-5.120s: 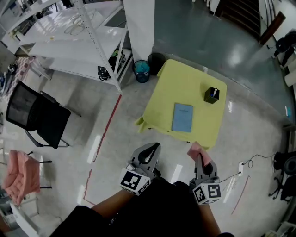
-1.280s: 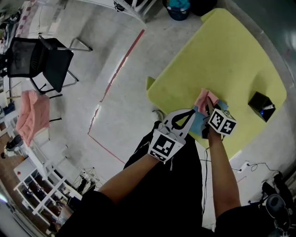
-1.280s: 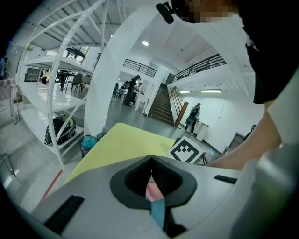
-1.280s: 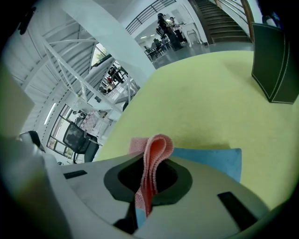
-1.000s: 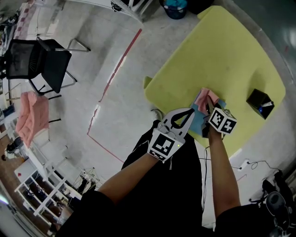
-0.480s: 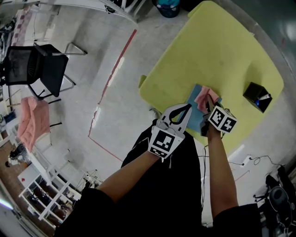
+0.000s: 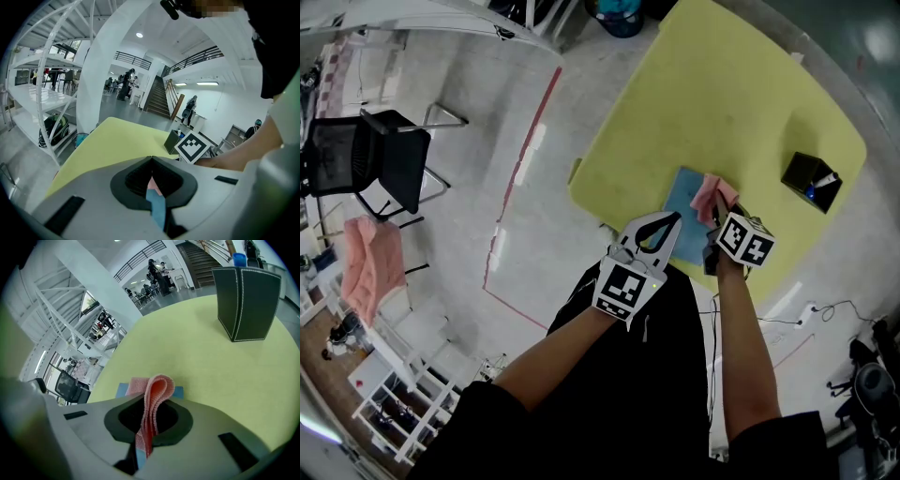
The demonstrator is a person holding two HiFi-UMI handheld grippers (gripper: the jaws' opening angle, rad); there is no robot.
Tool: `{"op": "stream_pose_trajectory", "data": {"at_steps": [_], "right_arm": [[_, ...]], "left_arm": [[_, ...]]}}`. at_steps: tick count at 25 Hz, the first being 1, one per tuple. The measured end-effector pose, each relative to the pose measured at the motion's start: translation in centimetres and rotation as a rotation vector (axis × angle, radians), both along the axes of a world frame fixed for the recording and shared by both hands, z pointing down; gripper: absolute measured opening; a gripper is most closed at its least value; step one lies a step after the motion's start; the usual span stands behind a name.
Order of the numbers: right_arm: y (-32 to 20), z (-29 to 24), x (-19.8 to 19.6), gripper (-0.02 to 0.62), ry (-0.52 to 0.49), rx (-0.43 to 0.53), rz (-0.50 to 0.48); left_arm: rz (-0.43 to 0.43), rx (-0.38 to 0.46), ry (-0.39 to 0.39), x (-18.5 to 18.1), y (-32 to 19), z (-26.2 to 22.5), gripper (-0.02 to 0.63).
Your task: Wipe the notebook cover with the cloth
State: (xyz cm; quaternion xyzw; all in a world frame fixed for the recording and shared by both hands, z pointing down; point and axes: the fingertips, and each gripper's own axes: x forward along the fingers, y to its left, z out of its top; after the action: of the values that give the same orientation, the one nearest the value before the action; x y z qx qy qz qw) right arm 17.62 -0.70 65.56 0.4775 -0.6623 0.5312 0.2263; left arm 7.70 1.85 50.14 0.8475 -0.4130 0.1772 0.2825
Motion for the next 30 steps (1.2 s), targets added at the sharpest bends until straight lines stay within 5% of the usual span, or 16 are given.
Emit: {"op": "stream_pose_trajectory", "data": {"at_steps": [21,27,30], "right_arm": [[1.3,0.4,4.9,0.037,0.047,0.000,-0.024],[0.9,-2.0,7.7,0.035,0.014,0.065,0.131],[0.7,-5.8,7.4,0.035,-0.018,0.135,0.128]], "left_arm": [[0.042,0.036,0.004,3.7,-1.6,-3.5,0.005],[0.029,0.055,0.008,2.5,-1.4,-5.4,0.005],[0.014,0.055,0.020,1.0,-0.8,-6.3,0.006]]}}
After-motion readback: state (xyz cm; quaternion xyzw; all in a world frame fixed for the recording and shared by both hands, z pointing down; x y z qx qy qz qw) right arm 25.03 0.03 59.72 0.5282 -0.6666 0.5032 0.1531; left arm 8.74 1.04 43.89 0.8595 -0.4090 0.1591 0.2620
